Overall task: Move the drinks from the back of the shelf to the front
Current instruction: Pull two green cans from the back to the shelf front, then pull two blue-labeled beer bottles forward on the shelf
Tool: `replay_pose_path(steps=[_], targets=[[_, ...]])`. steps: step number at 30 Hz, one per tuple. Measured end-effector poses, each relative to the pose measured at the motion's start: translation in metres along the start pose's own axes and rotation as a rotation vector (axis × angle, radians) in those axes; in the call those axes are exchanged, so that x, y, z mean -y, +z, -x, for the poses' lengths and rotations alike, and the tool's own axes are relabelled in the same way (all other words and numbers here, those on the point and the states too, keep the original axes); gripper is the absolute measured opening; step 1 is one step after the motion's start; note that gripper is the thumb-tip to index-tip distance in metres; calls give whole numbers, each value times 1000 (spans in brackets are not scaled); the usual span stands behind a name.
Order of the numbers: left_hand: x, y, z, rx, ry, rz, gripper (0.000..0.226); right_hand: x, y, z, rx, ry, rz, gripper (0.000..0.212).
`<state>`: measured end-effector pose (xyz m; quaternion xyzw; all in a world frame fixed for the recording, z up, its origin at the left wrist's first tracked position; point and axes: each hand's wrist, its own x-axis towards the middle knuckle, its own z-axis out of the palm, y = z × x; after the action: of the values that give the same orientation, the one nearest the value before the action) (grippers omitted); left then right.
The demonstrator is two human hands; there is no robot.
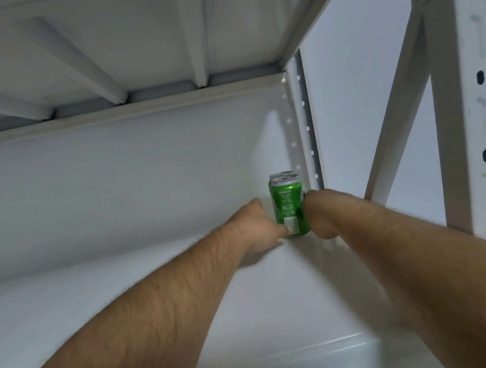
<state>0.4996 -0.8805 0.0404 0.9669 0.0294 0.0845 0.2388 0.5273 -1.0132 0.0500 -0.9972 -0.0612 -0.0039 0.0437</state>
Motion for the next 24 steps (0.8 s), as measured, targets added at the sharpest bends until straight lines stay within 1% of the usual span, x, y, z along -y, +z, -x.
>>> replay_pose_path(steps=[2, 4, 7, 9, 10, 12, 15, 17, 20, 24], targets=[[9, -11, 15, -13, 9, -95, 88, -3, 1, 11, -83, -15, 94, 37], [20, -22, 34, -23, 5, -189, 80, -4, 3, 27, -147, -27, 87, 35], [41, -43, 67, -56, 14, -297, 74, 3, 5, 57, -174, -35, 90, 26], [62, -59, 89, -73, 8, -346, 73, 16, 5, 76, -177, -56, 49, 14], [74, -69, 102, -79, -1, -361, 73, 26, 4, 85, -188, -84, 10, 15], [102, -88, 133, -96, -17, -377, 74, 57, 3, 107, -202, -142, -36, 30], [150, -121, 184, -128, -88, -380, 77, 121, 2, 144, -226, -256, -28, 57], [186, -146, 223, -162, -159, -369, 78, 174, 3, 172, -220, -351, -34, 67], [229, -175, 277, -219, -262, -350, 79, 245, 8, 211, -216, -511, -27, 71], [285, -215, 352, -296, -411, -341, 77, 338, 17, 272, -218, -710, -20, 70]])
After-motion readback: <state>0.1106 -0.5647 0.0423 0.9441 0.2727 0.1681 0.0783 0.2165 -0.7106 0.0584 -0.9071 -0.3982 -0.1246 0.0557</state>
